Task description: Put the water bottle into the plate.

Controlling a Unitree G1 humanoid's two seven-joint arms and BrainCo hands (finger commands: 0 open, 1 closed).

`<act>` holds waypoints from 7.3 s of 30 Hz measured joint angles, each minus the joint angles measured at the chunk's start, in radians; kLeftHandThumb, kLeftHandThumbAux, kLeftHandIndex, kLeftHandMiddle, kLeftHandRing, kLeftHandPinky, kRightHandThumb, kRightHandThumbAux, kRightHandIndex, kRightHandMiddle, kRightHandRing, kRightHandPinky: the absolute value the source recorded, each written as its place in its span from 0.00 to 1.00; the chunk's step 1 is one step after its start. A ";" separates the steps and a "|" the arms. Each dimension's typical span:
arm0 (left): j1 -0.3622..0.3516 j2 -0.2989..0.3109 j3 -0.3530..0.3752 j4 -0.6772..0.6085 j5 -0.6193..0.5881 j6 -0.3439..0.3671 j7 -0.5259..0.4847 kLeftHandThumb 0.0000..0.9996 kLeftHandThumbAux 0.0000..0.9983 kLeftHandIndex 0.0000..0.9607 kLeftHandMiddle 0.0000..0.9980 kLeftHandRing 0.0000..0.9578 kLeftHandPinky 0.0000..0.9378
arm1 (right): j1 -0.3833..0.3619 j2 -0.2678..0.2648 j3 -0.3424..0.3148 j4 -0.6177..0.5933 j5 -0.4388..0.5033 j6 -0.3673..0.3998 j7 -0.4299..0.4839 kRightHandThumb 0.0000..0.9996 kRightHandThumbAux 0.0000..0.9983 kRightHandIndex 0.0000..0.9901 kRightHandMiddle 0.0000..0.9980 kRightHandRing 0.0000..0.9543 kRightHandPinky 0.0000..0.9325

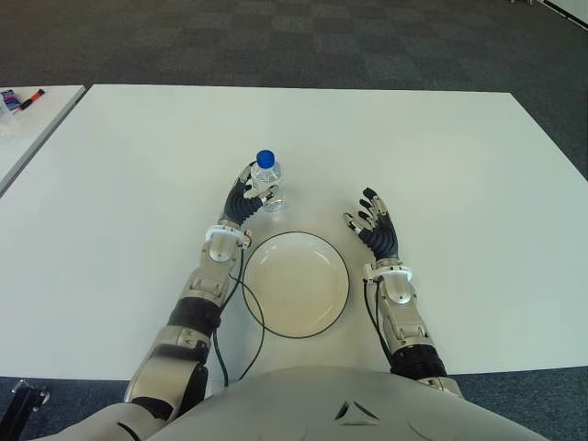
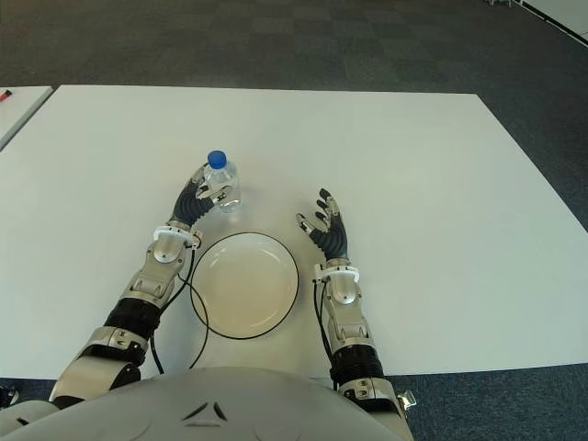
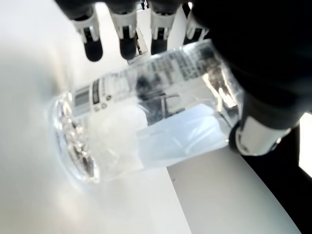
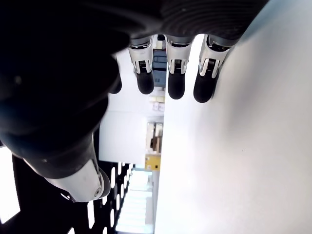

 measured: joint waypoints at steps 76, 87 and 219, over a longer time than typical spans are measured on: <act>-0.073 0.008 -0.028 0.114 0.046 -0.026 0.032 0.44 0.52 0.00 0.00 0.00 0.02 | 0.007 -0.006 0.030 0.000 -0.003 -0.010 -0.001 0.24 0.79 0.08 0.09 0.10 0.14; -0.078 0.008 -0.029 0.116 0.055 -0.011 0.055 0.45 0.51 0.00 0.00 0.00 0.03 | 0.007 -0.006 0.032 0.001 -0.003 -0.010 -0.005 0.24 0.79 0.08 0.09 0.10 0.14; -0.071 0.053 0.003 0.083 0.067 -0.115 0.078 0.58 0.46 0.00 0.00 0.02 0.08 | -0.007 -0.005 0.033 0.023 0.000 -0.018 -0.009 0.27 0.79 0.08 0.09 0.10 0.14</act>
